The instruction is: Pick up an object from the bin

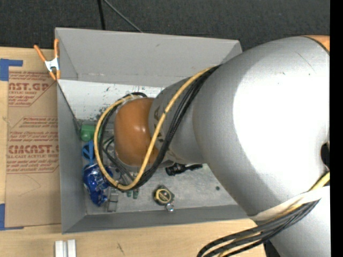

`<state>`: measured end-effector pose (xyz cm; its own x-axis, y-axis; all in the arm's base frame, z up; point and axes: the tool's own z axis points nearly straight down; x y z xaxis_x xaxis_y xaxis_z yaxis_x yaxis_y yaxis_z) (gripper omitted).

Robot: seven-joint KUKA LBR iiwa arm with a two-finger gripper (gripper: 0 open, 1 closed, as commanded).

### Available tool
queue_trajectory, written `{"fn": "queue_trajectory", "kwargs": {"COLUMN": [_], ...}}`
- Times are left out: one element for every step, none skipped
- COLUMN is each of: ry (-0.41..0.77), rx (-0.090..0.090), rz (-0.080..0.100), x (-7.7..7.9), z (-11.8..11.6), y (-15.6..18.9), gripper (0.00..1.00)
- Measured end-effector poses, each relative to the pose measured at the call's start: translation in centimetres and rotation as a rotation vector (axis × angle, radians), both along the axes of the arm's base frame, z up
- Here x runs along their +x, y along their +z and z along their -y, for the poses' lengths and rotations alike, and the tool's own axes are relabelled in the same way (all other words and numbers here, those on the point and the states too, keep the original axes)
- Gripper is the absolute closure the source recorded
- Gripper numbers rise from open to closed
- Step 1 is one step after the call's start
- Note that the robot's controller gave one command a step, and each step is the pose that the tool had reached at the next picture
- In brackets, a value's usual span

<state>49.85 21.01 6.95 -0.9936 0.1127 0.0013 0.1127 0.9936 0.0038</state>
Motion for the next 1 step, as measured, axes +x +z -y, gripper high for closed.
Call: {"fn": "queue_trajectory", "kwargs": {"ry": [-0.008], "rx": [-0.003], "rz": [0.001], "x": [0.18], "z": [0.52], "y": [-0.01], "gripper": [1.0]}}
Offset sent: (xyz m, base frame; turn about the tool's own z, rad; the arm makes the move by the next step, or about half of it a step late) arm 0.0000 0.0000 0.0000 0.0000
